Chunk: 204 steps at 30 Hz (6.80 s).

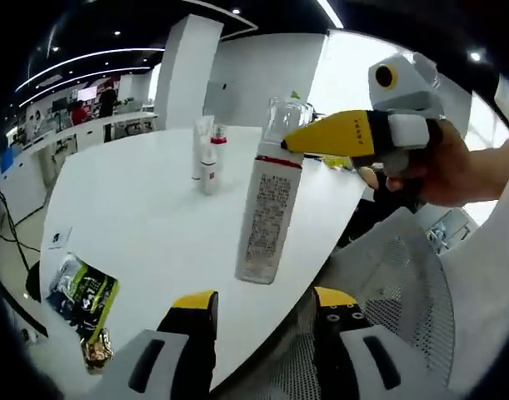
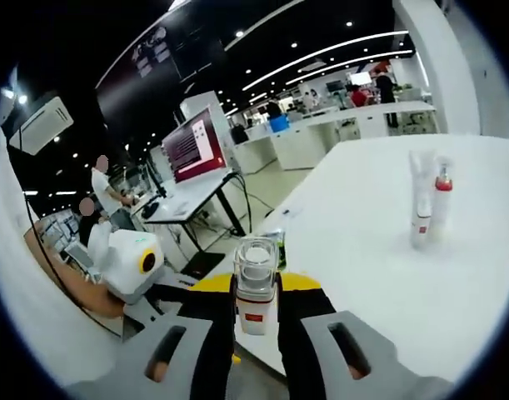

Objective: Arrange the skincare products in the storage area until every visible bottle or jar stands upright without overlapping.

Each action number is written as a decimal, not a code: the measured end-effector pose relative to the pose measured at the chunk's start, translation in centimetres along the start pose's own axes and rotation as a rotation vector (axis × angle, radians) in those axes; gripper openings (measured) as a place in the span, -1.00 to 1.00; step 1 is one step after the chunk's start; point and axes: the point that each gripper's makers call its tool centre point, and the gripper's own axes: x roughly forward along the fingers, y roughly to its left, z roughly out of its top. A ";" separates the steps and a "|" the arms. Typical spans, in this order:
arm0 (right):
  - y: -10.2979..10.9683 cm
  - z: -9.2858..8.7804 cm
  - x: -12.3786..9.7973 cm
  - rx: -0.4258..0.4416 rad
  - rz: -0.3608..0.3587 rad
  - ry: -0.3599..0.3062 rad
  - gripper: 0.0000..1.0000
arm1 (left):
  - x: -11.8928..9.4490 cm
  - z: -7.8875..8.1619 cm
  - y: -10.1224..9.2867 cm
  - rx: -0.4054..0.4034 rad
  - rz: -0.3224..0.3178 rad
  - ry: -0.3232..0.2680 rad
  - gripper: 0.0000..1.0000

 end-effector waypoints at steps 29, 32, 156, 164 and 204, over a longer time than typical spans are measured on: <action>-11.4 3.2 2.6 0.000 -0.267 -0.068 -0.69 | 0.9 -4.8 2.6 0.183 0.135 0.133 -0.12; -12.3 3.4 2.7 -0.003 -0.286 -0.067 -0.69 | 1.0 -4.9 2.5 0.188 0.134 0.136 -0.12; -30.3 2.0 3.3 -0.124 -0.594 -0.018 -0.69 | 2.1 -9.8 1.8 0.110 0.076 0.368 -0.28; -30.9 2.3 3.8 -0.136 -0.603 -0.033 -0.68 | 2.2 -9.9 1.9 0.107 0.082 0.366 -0.35; -31.6 2.0 4.4 -0.154 -0.657 -0.088 -0.67 | 2.3 -10.4 1.9 0.132 0.094 0.376 -0.48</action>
